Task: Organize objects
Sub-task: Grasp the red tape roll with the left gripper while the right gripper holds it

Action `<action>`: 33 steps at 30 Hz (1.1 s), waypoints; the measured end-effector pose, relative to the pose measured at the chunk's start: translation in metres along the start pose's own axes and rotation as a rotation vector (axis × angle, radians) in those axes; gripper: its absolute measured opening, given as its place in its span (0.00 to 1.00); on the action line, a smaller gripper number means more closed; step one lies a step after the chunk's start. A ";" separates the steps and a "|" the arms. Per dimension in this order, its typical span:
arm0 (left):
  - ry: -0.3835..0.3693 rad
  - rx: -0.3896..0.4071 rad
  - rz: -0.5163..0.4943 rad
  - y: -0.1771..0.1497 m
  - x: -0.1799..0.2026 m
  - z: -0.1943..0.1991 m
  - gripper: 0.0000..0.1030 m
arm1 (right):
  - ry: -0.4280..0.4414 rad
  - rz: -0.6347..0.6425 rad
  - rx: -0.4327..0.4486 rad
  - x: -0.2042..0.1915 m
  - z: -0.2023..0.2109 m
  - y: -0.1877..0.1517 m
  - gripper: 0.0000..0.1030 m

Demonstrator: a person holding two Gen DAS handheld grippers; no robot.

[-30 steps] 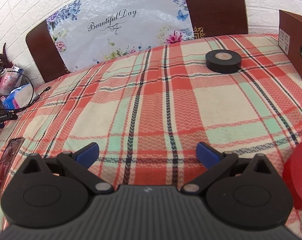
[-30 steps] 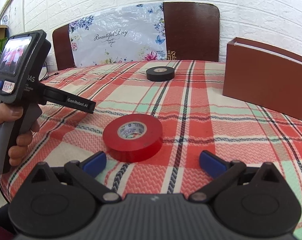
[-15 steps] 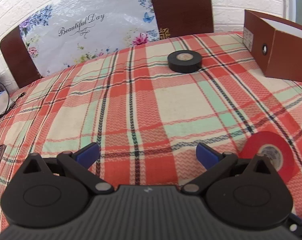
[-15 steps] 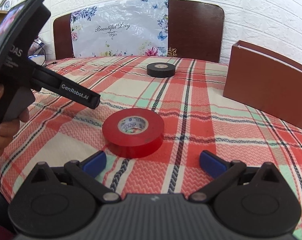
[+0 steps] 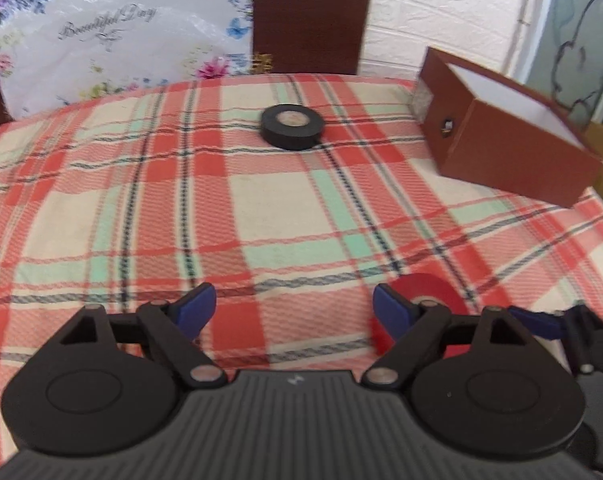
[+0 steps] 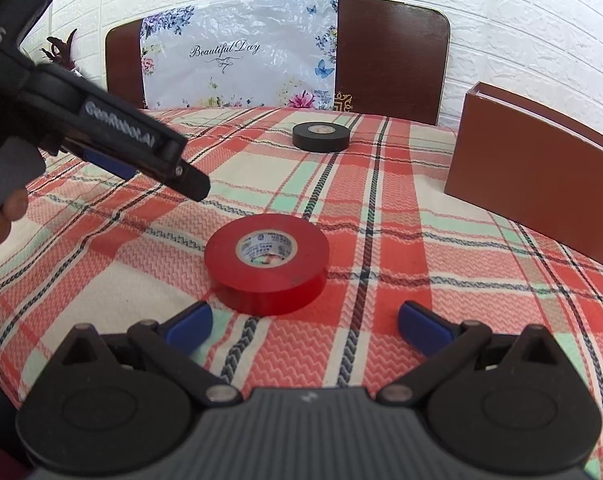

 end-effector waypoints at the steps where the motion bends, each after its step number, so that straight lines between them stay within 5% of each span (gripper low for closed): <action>1: -0.027 -0.004 0.003 0.000 0.004 0.000 0.82 | 0.000 0.002 -0.001 0.000 0.000 0.000 1.00; 15: -0.236 -0.160 0.004 -0.014 0.042 -0.031 0.53 | 0.065 0.062 -0.020 -0.009 -0.014 0.016 0.80; 18: -0.237 -0.179 0.020 -0.012 0.043 -0.037 0.35 | 0.080 0.091 -0.029 -0.015 -0.018 0.020 0.73; 25: -0.250 -0.197 -0.050 -0.002 0.075 -0.047 0.35 | 0.049 0.072 -0.031 0.006 -0.013 0.019 0.72; 33: -0.321 -0.206 -0.194 0.014 0.158 -0.072 0.35 | -0.098 0.010 -0.029 0.075 0.007 0.007 0.72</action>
Point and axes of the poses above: each gripper's, at about its wrist camera, not at the fingertips, and z roughly against the way its jaws point, x to its right, y to its top, the point moved 8 cm from there along -z, roughly the way its jaws point, and after that the axes turned 2 degrees about -z, right-handed, at the moved point
